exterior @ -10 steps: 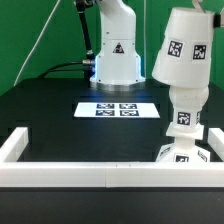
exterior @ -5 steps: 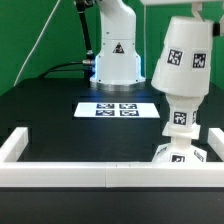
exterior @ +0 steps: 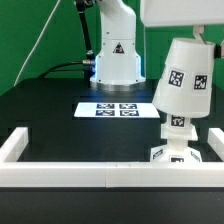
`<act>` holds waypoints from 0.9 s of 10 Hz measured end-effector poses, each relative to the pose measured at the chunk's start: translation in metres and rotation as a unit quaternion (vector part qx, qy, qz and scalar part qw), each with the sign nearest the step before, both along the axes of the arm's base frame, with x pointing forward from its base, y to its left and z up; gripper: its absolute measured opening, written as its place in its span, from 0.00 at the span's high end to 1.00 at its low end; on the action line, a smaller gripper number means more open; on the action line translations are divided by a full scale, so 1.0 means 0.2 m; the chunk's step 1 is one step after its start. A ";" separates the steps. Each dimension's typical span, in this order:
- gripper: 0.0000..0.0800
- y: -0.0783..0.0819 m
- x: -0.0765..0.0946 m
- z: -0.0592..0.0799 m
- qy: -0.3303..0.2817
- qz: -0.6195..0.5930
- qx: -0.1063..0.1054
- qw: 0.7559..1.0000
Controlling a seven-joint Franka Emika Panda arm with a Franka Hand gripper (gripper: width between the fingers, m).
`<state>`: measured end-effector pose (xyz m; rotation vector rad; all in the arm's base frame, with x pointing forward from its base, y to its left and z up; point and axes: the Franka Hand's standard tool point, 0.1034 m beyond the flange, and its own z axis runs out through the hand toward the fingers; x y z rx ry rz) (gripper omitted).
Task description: Assemble lamp
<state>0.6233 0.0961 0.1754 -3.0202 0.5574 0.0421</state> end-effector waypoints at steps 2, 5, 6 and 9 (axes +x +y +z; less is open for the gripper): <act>0.94 0.00 0.00 -0.06 0.001 0.000 -0.004 1.000; 0.94 -0.01 -0.01 -0.12 0.007 0.000 -0.007 1.000; 0.94 -0.01 -0.01 -0.12 0.008 -0.001 -0.007 1.000; 0.94 -0.01 -0.02 -0.14 0.010 -0.003 -0.008 1.000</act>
Offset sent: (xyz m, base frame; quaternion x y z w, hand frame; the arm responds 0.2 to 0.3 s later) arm 0.0023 -0.0023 -0.0110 -0.0111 0.0077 -0.0033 0.9999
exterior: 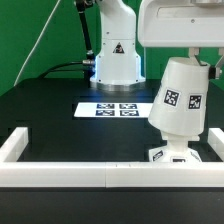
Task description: Assemble lamp
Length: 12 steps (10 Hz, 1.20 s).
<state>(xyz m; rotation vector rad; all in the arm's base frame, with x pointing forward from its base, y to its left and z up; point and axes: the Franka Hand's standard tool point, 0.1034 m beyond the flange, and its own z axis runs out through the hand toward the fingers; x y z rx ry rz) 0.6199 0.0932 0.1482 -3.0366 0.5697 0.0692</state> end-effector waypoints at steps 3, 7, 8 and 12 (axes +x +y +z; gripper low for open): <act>0.94 0.01 -0.01 0.02 0.010 -0.001 0.000 1.000; 0.25 0.03 -0.01 0.14 0.058 0.007 -0.030 0.998; 0.15 0.06 0.00 0.17 0.066 0.012 -0.049 0.997; 0.13 0.18 0.00 0.16 0.072 0.022 -0.073 0.994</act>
Offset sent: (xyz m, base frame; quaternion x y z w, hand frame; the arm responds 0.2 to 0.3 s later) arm 0.0027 -0.0027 0.0121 -0.0594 -0.0248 -0.0002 0.9979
